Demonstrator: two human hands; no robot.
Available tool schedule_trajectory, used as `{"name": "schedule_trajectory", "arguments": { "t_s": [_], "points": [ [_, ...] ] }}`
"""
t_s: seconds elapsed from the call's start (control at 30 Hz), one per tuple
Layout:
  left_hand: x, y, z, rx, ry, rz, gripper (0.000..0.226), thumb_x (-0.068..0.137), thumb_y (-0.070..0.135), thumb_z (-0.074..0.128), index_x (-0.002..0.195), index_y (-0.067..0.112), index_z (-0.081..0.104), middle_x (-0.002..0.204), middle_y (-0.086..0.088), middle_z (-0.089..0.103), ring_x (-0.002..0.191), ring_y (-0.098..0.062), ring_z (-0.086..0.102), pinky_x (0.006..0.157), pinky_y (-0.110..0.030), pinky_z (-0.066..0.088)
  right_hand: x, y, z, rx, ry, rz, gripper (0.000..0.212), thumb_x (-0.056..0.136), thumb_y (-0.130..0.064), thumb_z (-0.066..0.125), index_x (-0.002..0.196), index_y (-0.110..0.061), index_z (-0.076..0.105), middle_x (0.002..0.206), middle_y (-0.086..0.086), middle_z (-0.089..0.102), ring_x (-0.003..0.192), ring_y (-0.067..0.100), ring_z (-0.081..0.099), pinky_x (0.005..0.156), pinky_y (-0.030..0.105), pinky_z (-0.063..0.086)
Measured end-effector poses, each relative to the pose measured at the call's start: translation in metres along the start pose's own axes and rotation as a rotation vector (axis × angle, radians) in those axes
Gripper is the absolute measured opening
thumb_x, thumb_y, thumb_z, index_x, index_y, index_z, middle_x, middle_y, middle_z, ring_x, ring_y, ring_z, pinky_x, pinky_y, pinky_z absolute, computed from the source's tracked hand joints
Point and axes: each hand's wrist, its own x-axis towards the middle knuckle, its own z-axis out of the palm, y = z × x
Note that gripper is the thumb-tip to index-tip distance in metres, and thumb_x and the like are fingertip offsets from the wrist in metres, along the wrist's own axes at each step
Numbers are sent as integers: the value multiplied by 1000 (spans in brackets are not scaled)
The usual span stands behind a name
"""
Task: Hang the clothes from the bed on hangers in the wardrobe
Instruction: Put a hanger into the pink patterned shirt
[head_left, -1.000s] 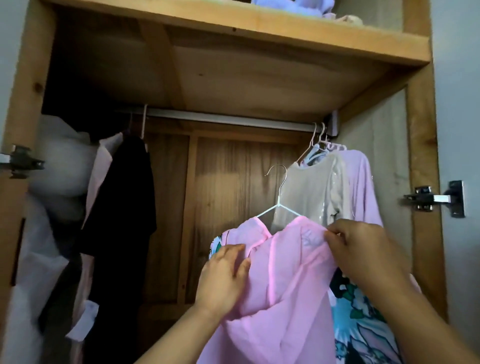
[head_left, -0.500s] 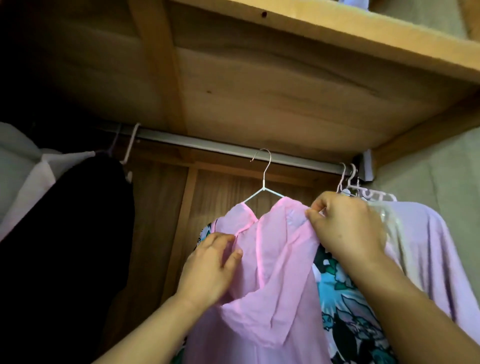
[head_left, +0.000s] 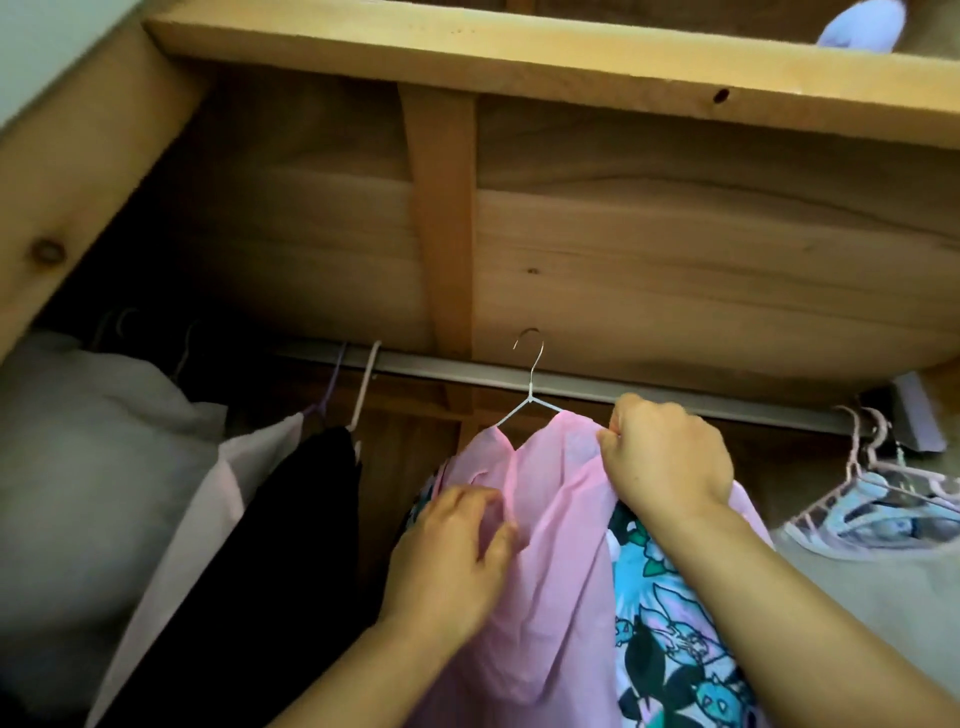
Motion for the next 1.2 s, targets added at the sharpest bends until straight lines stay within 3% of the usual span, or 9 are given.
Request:
{"name": "schedule_trajectory", "arguments": {
  "t_s": [0.13, 0.37, 0.5, 0.6, 0.73, 0.87, 0.97, 1.1, 1.2],
  "points": [
    [2, -18, -5, 113, -32, -14, 37, 95, 46, 38, 130, 34, 43, 136, 12, 42, 121, -8, 44, 101, -23, 39, 8, -24, 24, -8, -33, -16, 15, 95, -21, 43, 105, -16, 53, 106, 6, 64, 95, 27, 62, 66, 30, 38],
    [2, -39, -8, 103, -140, 13, 43, 94, 43, 44, 135, 31, 42, 139, 10, 44, 122, -12, 46, 99, -22, 38, -8, -46, 42, 2, -100, 3, 16, 94, -19, 47, 109, -15, 51, 107, 7, 64, 95, 28, 63, 66, 30, 39],
    [2, -33, 0, 128, -242, 35, 51, 95, 45, 43, 143, 32, 32, 146, 8, 39, 130, -17, 41, 103, -27, 36, -17, -32, 22, 144, -228, 61, 25, 91, -33, 52, 111, -18, 55, 117, 10, 61, 107, 33, 57, 73, 30, 37],
    [5, -26, 7, 146, -293, 1, 55, 95, 45, 40, 146, 32, 26, 149, 6, 34, 133, -19, 36, 108, -32, 31, -22, -17, 7, 269, -312, 95, 17, 88, -32, 55, 99, -22, 64, 113, 11, 63, 105, 33, 57, 77, 31, 42],
    [7, -21, 14, 116, -316, -36, 54, 96, 46, 39, 146, 32, 26, 149, 5, 34, 133, -20, 36, 109, -34, 29, -27, -12, 5, 384, -274, 186, 15, 87, -22, 55, 84, -19, 69, 101, 13, 67, 98, 35, 59, 77, 32, 45],
    [8, -19, 19, 76, -318, -22, 52, 94, 47, 41, 143, 32, 32, 145, 6, 40, 130, -20, 41, 110, -38, 32, -29, -2, -2, 373, -268, 280, 19, 89, -21, 53, 87, -18, 72, 100, 12, 66, 91, 33, 57, 72, 27, 40],
    [5, -17, 22, 34, -325, 0, 48, 94, 45, 44, 139, 30, 38, 142, 6, 44, 125, -19, 46, 103, -32, 38, -32, 6, -8, 311, -268, 310, 19, 90, -20, 53, 90, -20, 72, 99, 11, 66, 80, 28, 51, 70, 26, 39],
    [-3, -9, 27, -47, -306, 27, 45, 94, 43, 47, 136, 27, 42, 140, 7, 45, 122, -16, 48, 93, -22, 37, -45, 13, -14, 230, -233, 336, 20, 90, -23, 52, 90, -18, 72, 92, 8, 66, 81, 29, 54, 68, 27, 39],
    [-11, -5, 32, -100, -269, 23, 48, 94, 44, 47, 139, 28, 39, 141, 10, 44, 122, -14, 48, 95, -22, 39, -60, 16, -17, 221, -166, 305, 18, 90, -28, 53, 100, -21, 67, 102, 5, 68, 87, 24, 57, 68, 27, 39]
  ]
}}
